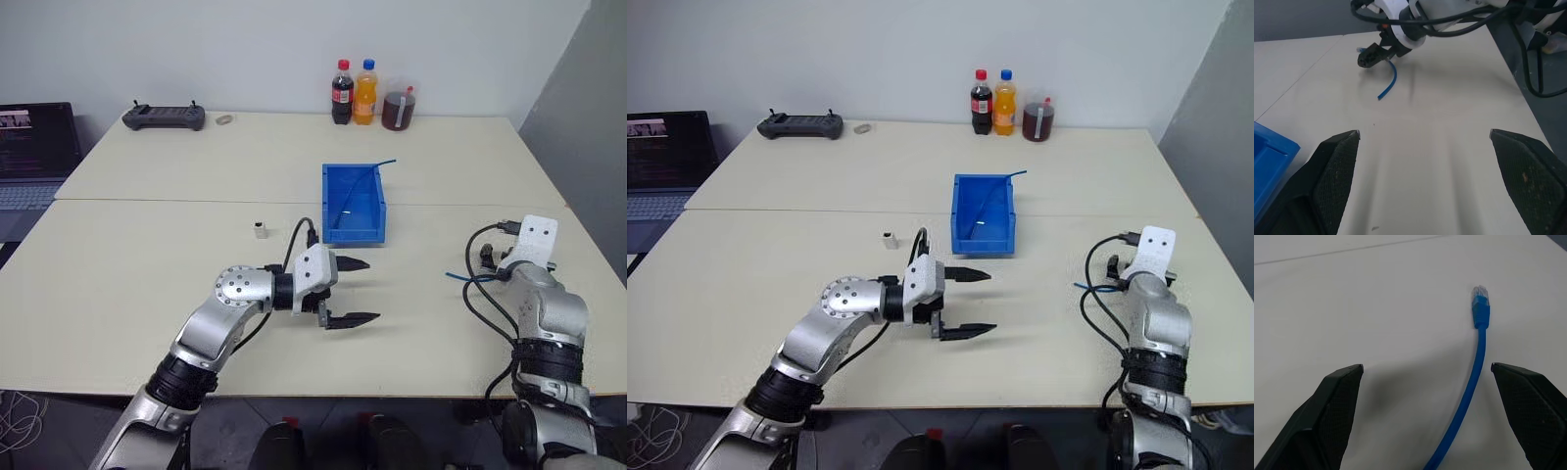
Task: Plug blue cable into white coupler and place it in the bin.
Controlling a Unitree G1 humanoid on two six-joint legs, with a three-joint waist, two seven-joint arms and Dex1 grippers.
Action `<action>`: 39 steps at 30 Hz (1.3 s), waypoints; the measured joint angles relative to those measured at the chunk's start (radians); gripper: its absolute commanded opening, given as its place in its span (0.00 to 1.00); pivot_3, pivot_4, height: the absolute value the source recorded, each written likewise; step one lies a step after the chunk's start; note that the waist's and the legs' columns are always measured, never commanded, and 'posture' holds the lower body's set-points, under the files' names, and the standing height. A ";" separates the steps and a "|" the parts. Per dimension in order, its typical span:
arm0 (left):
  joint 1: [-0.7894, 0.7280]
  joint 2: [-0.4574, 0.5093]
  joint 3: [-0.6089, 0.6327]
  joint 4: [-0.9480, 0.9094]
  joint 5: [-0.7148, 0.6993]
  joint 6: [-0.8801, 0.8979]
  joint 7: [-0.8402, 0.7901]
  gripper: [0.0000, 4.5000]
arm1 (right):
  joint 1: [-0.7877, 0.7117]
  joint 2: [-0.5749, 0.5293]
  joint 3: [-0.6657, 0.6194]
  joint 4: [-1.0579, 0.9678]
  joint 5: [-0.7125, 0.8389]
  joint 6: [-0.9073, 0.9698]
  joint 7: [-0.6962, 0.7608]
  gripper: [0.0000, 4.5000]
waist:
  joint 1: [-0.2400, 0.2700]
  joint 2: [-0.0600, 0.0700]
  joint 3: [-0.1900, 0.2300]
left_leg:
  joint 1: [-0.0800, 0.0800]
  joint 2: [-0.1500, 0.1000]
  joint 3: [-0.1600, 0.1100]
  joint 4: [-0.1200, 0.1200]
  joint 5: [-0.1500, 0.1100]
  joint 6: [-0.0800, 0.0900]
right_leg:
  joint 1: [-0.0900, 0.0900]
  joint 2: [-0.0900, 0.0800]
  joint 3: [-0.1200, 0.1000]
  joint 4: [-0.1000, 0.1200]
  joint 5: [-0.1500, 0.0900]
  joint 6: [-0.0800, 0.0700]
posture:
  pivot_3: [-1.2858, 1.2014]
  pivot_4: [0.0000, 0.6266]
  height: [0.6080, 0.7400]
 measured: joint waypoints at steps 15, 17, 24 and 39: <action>0.013 -0.057 0.051 -0.054 -0.027 0.119 0.123 1.00 | -0.047 0.009 -0.058 0.147 0.061 -0.121 -0.032 0.46 | 0.003 0.000 0.000 | 0.001 0.000 -0.001 0.000 0.000 0.000 | 0.001 0.000 -0.001 0.001 0.000 0.000 | 0.52 0.24 1.00; 0.013 -0.056 0.052 -0.054 -0.027 0.129 0.130 1.00 | -0.049 0.009 -0.058 0.157 0.064 -0.133 -0.032 0.35 | 0.004 0.000 0.000 | 0.001 0.000 -0.001 0.001 0.000 0.000 | 0.001 0.000 -0.001 0.001 0.000 0.000 | 0.52 0.24 1.00; 0.014 -0.044 0.057 -0.063 -0.027 0.140 0.129 1.00 | -0.045 0.006 -0.059 0.163 0.065 -0.148 -0.035 0.01 | 0.004 0.000 0.000 | 0.001 0.000 -0.001 0.000 0.000 0.000 | 0.001 0.000 -0.001 0.000 0.000 0.000 | 0.52 0.24 1.00; 0.334 0.045 0.164 -0.288 -0.024 0.127 0.207 1.00 | 0.182 -0.385 0.274 -0.162 0.136 -0.165 0.674 0.01 | -0.010 0.007 0.004 | 0.002 0.002 0.000 -0.001 0.000 0.000 | 0.001 0.001 0.000 0.000 -0.002 0.003 | 0.52 0.24 1.00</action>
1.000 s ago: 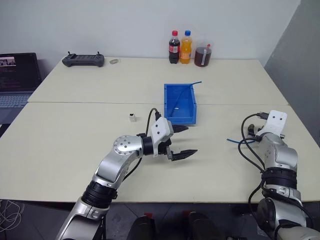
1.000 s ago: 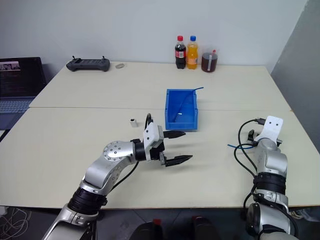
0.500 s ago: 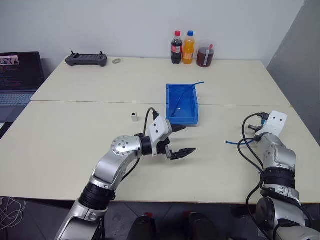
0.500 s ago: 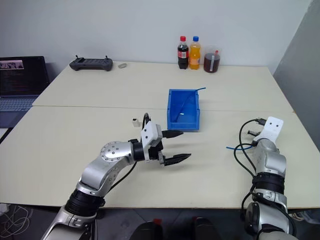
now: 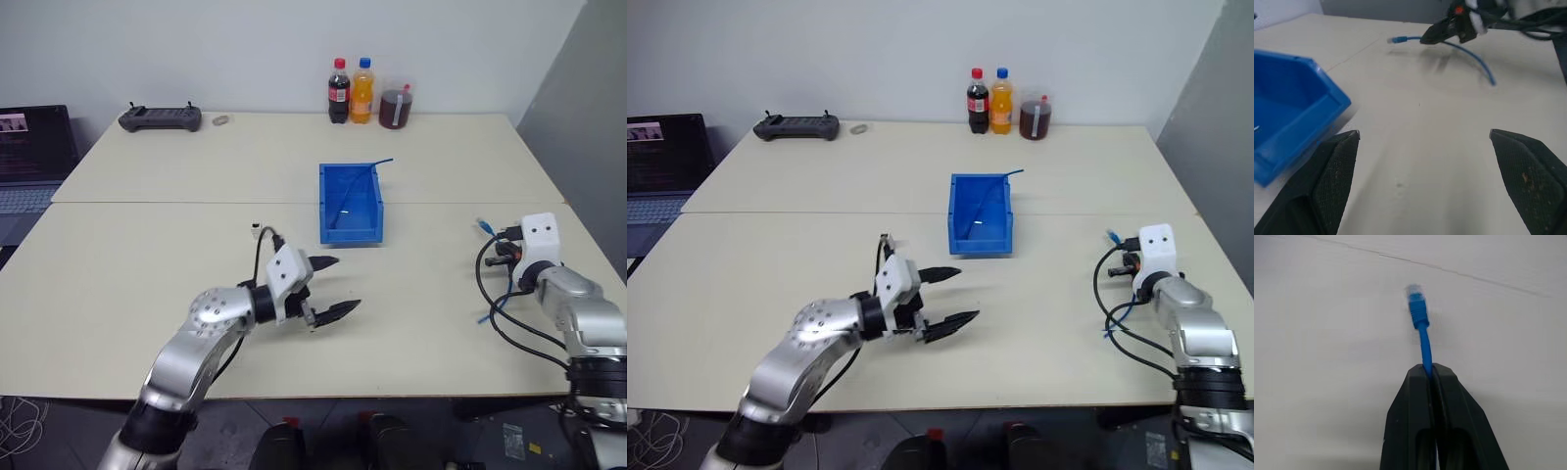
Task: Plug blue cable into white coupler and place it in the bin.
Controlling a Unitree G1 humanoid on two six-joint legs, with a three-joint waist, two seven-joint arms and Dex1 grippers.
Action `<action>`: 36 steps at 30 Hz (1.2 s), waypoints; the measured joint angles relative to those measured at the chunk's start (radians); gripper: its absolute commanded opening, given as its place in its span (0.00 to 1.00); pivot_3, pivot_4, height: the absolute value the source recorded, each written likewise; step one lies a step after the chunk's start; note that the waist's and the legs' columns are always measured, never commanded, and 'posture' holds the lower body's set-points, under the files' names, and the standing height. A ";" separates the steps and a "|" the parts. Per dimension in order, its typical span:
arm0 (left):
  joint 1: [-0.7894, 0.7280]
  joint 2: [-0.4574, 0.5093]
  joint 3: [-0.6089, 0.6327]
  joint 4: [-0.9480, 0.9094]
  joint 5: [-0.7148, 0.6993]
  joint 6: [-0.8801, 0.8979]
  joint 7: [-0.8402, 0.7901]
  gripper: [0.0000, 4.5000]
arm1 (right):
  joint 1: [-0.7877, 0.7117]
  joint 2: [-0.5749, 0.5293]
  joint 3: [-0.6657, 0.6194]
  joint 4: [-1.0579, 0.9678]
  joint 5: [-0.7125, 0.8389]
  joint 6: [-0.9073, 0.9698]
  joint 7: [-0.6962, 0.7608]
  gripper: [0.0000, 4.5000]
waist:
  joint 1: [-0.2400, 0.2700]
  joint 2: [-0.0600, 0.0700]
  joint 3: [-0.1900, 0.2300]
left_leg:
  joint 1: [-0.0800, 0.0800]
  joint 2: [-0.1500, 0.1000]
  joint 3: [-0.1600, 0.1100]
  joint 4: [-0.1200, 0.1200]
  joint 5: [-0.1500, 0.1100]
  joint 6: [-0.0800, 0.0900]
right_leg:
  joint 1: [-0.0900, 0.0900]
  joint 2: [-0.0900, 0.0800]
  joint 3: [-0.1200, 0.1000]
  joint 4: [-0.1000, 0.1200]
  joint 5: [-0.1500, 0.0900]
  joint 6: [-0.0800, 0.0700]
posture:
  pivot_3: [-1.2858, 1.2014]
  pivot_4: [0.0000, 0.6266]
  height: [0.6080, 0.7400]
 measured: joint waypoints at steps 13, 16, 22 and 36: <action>0.580 -0.188 0.096 -0.258 0.090 -0.061 0.387 1.00 | -0.280 0.165 0.411 0.059 -0.011 -0.287 0.520 0.01 | 0.009 -0.005 0.003 | 0.001 0.000 -0.002 0.002 0.000 0.001 | 0.002 -0.001 -0.003 0.001 0.000 0.000 | 0.52 0.24 1.00; 0.659 -0.226 0.098 -0.261 0.122 -0.101 0.443 1.00 | -0.331 0.231 0.485 0.155 -0.058 -0.357 0.564 0.01 | 0.012 -0.006 0.003 | 0.000 -0.001 -0.001 0.002 0.000 0.001 | 0.001 -0.003 -0.002 -0.001 0.001 -0.003 | 0.52 0.24 1.00; 0.783 -0.281 0.047 -0.273 0.189 -0.175 0.525 1.00 | -0.340 0.298 0.593 0.335 -0.140 -0.521 0.650 0.11 | 0.013 -0.007 0.003 | 0.000 -0.002 -0.001 0.002 -0.001 0.002 | 0.001 -0.004 -0.003 -0.001 0.001 -0.003 | 0.52 0.24 1.00; 0.644 -0.197 0.086 -0.273 0.173 -0.132 0.501 1.00 | -0.313 0.312 0.497 0.366 -0.121 -0.496 0.665 0.85 | 0.014 -0.007 0.003 | 0.001 0.000 -0.002 0.002 -0.001 0.002 | 0.001 -0.002 -0.004 0.001 -0.001 -0.005 | 0.52 0.24 1.00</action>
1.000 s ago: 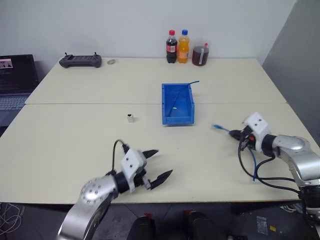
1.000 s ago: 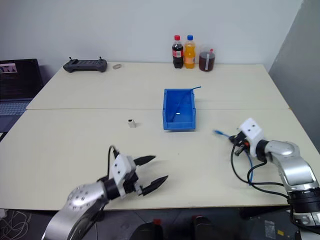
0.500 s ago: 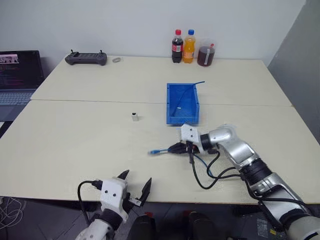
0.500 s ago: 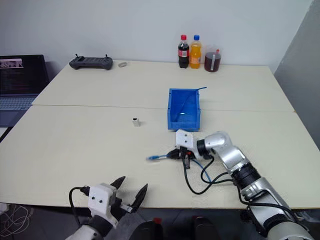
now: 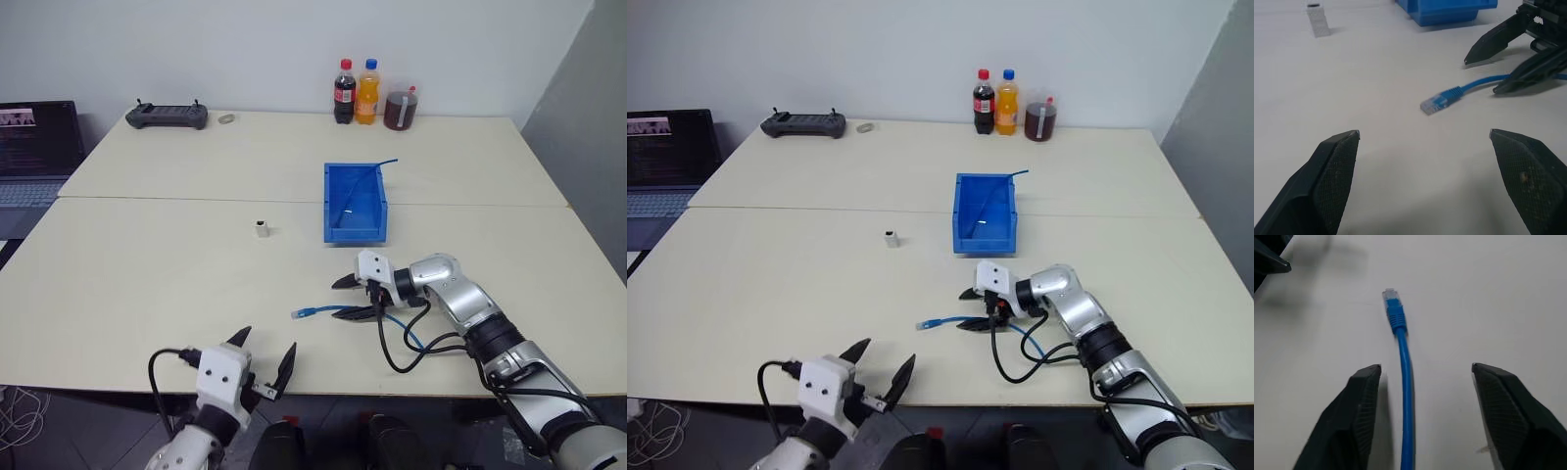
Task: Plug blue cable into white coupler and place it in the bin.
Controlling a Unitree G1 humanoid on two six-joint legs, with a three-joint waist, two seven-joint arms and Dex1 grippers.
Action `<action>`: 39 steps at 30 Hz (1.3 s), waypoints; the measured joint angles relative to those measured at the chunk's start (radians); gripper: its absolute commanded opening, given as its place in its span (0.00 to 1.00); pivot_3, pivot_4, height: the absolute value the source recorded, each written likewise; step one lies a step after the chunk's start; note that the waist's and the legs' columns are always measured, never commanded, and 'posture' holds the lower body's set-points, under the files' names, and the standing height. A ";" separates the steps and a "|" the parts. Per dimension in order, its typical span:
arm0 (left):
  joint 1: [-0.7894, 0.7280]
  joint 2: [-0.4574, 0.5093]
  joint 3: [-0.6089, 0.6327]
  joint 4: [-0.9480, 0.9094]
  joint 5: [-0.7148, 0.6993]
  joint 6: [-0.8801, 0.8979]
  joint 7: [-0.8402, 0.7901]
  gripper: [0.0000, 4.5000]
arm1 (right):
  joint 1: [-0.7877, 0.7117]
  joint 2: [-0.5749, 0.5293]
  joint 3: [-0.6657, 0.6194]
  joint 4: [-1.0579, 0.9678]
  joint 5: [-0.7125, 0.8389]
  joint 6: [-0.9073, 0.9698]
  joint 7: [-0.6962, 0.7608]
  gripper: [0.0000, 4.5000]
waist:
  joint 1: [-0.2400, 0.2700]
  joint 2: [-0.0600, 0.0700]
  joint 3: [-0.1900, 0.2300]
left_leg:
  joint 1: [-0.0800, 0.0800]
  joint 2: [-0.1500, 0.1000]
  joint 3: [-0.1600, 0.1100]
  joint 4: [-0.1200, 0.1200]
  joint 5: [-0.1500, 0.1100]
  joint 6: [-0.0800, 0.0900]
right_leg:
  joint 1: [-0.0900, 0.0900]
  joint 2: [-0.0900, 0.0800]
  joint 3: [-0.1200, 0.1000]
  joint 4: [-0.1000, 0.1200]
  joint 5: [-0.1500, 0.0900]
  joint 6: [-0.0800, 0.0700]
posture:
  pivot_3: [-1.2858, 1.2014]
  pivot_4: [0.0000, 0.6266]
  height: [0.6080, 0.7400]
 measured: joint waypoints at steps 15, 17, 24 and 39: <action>-0.651 0.449 -0.044 0.560 -0.177 0.004 -0.764 1.00 | 0.313 -0.241 -0.293 -0.707 0.363 0.514 -0.056 0.99 | -0.005 0.002 0.001 | -0.001 0.001 -0.002 -0.001 0.000 -0.001 | -0.001 0.001 -0.002 0.001 0.000 0.000 | 0.52 0.24 1.00; -0.688 0.457 -0.063 0.648 -0.162 -0.052 -0.836 1.00 | 0.327 -0.252 -0.297 -0.751 0.381 0.526 -0.073 0.99 | -0.006 0.002 0.001 | 0.000 0.001 -0.002 -0.001 0.000 -0.001 | -0.001 0.001 -0.002 0.001 0.000 0.000 | 0.52 0.24 1.00; -0.871 0.397 -0.137 0.944 -0.082 -0.267 -0.949 1.00 | 0.376 -0.259 -0.292 -0.774 0.354 0.485 -0.156 0.99 | 0.008 0.001 0.000 | -0.001 -0.001 -0.001 0.002 0.000 -0.001 | 0.000 0.001 -0.001 0.000 0.000 0.002 | 0.52 0.24 1.00; -0.903 0.340 -0.125 1.012 -0.076 -0.281 -0.980 0.46 | 0.375 -0.255 -0.293 -0.740 0.349 0.456 -0.243 1.00 | 0.008 0.001 -0.001 | -0.001 -0.001 -0.001 0.002 0.000 0.000 | 0.001 0.000 -0.001 0.001 0.001 0.003 | 0.52 0.24 1.00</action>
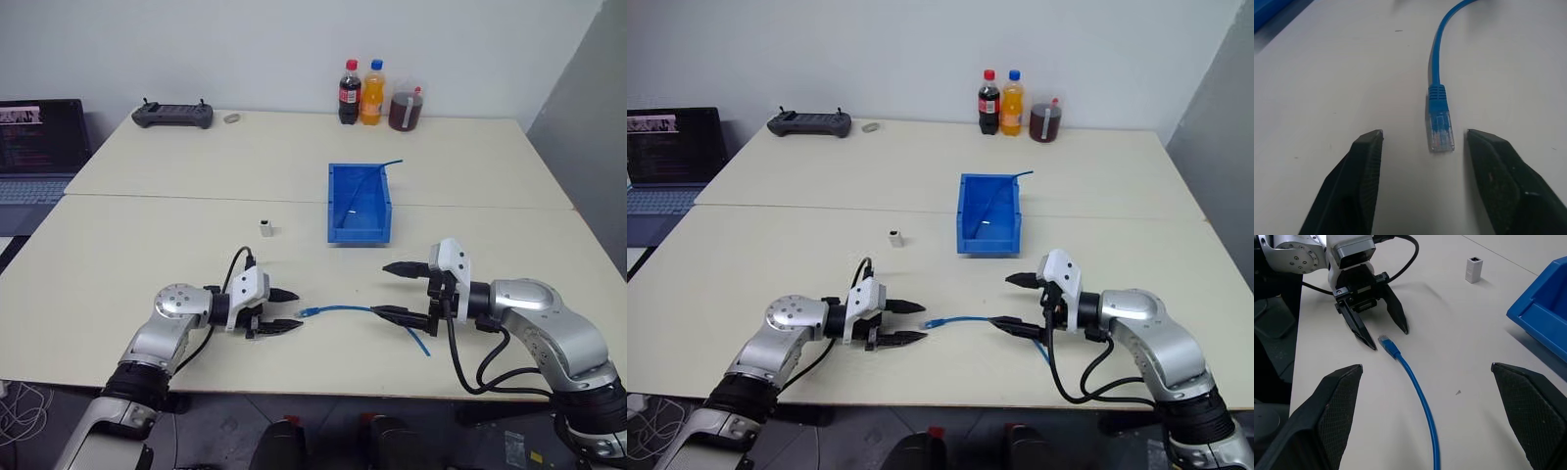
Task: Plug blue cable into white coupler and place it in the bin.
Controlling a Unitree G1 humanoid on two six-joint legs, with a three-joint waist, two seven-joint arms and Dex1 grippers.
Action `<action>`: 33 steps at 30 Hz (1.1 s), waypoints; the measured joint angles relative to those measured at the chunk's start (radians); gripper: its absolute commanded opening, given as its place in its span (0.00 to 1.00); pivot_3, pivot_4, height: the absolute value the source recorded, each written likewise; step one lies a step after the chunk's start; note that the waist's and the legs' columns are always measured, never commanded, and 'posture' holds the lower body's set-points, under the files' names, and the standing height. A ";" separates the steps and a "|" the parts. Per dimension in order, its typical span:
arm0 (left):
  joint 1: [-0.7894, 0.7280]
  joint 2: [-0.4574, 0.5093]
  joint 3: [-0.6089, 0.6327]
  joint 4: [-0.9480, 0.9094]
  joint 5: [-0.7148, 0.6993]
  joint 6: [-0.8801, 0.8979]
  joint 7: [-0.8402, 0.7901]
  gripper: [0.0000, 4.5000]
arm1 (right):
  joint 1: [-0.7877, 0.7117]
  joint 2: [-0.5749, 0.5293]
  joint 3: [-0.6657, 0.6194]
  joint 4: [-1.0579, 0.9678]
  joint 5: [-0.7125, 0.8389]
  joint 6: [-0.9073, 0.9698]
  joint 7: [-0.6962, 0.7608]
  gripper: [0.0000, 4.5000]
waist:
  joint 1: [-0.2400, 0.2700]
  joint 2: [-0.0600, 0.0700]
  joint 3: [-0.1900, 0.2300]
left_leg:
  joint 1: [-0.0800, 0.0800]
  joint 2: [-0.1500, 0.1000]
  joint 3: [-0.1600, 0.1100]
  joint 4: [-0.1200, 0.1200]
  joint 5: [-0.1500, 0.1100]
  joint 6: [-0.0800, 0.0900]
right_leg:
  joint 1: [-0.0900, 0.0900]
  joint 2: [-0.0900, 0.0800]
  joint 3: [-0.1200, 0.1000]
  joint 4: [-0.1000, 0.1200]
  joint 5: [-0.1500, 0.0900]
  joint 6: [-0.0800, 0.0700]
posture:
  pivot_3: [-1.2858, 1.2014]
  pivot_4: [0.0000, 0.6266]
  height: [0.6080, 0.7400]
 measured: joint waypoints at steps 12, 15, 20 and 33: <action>0.065 0.009 0.000 -0.081 -0.012 0.008 -0.017 0.05 | -0.058 0.010 0.003 0.115 -0.037 -0.036 -0.016 1.00 | -0.008 0.000 0.000 | 0.000 0.000 0.000 0.000 0.000 0.000 | 0.000 0.000 0.000 0.000 0.000 0.000 | 0.52 0.24 1.00; 0.076 0.011 0.004 -0.099 -0.015 0.031 -0.011 0.05 | -0.058 0.010 0.003 0.119 -0.038 -0.041 -0.016 1.00 | -0.008 0.000 0.000 | 0.000 0.000 0.000 0.000 0.000 0.000 | 0.000 0.000 0.000 0.000 0.000 0.000 | 0.52 0.24 1.00; 0.088 -0.038 0.034 -0.215 -0.100 0.338 0.091 0.05 | -0.039 0.001 -0.002 0.054 -0.014 0.005 -0.033 1.00 | -0.006 0.000 0.000 | -0.001 0.000 -0.001 0.001 0.000 0.000 | 0.000 0.000 0.000 0.000 0.000 0.001 | 0.52 0.24 1.00; 0.014 -0.366 0.197 -0.566 -0.441 0.860 0.577 0.05 | 0.109 0.041 -0.076 -0.122 0.205 0.254 -0.148 1.00 | -0.017 -0.001 0.000 | 0.000 0.001 -0.002 0.001 0.000 0.000 | 0.000 0.002 0.001 0.001 0.000 0.003 | 0.52 0.24 1.00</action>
